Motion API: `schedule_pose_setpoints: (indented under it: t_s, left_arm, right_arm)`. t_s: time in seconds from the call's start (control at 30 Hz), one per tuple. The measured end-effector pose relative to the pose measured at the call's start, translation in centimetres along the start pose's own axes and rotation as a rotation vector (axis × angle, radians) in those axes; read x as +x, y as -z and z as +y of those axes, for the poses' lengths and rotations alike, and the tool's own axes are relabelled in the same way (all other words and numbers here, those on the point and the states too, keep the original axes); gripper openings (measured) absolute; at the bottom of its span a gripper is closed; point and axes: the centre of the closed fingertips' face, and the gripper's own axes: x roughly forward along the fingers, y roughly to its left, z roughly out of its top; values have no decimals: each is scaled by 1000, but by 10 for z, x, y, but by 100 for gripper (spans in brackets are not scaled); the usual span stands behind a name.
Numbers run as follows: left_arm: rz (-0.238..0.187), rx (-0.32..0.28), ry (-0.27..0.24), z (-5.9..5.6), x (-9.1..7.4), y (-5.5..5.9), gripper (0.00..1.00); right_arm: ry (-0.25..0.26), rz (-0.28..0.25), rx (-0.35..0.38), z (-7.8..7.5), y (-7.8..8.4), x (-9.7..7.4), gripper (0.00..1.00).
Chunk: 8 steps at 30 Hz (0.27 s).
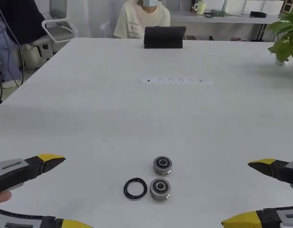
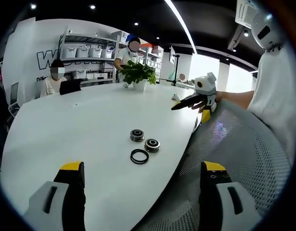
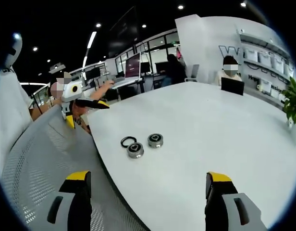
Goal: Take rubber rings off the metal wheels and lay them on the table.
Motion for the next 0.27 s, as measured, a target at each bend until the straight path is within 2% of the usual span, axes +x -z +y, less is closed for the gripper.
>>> schedule_pose_setpoints:
  t_s: [0.27]
  left_arm:
    - [14,-5,3,0,0,3,99]
  right_arm:
    - [11,23,11,4,6,0,99]
